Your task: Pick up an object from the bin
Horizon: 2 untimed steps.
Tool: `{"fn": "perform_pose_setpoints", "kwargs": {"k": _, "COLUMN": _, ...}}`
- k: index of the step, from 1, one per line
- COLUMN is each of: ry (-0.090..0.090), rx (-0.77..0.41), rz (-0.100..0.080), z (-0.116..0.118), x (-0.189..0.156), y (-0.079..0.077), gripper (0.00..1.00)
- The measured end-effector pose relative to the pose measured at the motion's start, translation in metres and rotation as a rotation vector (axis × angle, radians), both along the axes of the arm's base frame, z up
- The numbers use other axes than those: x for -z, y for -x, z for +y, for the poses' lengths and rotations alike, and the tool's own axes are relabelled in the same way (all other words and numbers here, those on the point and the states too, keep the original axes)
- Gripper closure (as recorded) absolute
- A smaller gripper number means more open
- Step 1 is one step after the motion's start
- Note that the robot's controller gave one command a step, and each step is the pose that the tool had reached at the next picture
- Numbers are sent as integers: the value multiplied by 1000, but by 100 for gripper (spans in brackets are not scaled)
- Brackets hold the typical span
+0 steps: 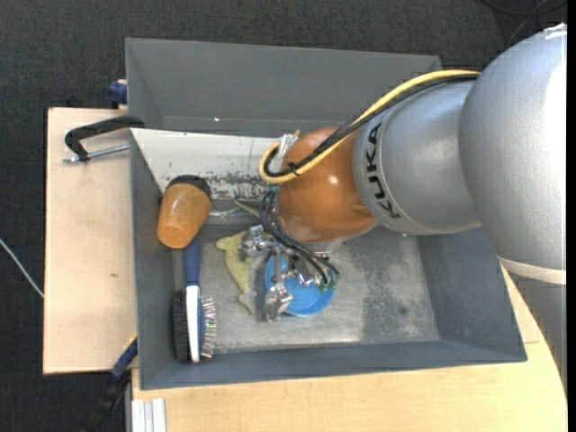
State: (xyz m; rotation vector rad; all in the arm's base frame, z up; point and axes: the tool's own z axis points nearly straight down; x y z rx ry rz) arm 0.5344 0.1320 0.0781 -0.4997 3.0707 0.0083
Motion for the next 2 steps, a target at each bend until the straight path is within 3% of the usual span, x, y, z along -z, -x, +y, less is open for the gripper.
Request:
{"fn": "perform_pose_setpoints", "kwargs": {"k": 1, "ry": -4, "rx": 1, "rz": -8, "z": 1, "x": -3, "y": -2, "gripper": 100}}
{"fn": "perform_pose_setpoints", "kwargs": {"k": 2, "ry": 11, "rx": -218, "rz": 13, "z": -17, "x": -165, "y": -20, "gripper": 100}}
